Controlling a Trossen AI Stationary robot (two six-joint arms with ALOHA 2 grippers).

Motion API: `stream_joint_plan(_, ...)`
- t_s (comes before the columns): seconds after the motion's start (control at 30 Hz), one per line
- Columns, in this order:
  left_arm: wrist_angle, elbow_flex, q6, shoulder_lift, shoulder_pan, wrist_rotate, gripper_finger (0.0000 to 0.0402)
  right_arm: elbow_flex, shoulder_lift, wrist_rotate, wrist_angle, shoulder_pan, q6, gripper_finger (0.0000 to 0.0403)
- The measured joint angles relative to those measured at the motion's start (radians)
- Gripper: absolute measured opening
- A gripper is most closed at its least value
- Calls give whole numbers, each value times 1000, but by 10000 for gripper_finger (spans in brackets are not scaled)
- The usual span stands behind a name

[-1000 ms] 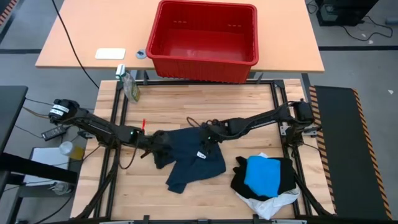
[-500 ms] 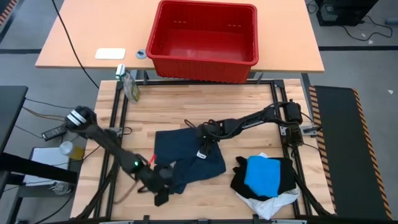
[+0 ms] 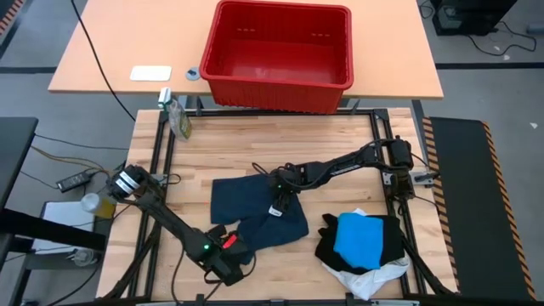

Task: Fold laundry
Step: Fold the dark blue shorts

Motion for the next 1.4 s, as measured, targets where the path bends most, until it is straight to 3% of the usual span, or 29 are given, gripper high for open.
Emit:
stream_joint_plan(0.1,7,23,-4,4,-4,-16,185,0,0,-7,0,0,0,235)
stream_joint_plan(0.27,-131,57,-67,3,-28,-89,180,0,0,-8,-1,0,0,235)
stream_joint_plan(0.63,-145,65,-127,8,-97,-244,170,-2,2,-11,13,0,1,235)
stream_joint_plan(0.9,-63,64,-131,71,-84,-237,170,-2,2,-16,19,0,1,235)
stream_joint_plan(1.03,-110,64,-207,95,-67,-199,165,-2,2,-18,19,0,1,235)
stream_joint_plan(1.17,-129,64,-246,98,-51,-191,131,-2,2,-18,19,0,1,235)
stream_joint_plan(1.33,-115,64,-198,91,-29,-133,19,-2,2,-18,19,0,1,235)
stream_joint_plan(1.4,-115,67,-191,73,-24,-122,13,-2,2,-19,19,0,1,235)
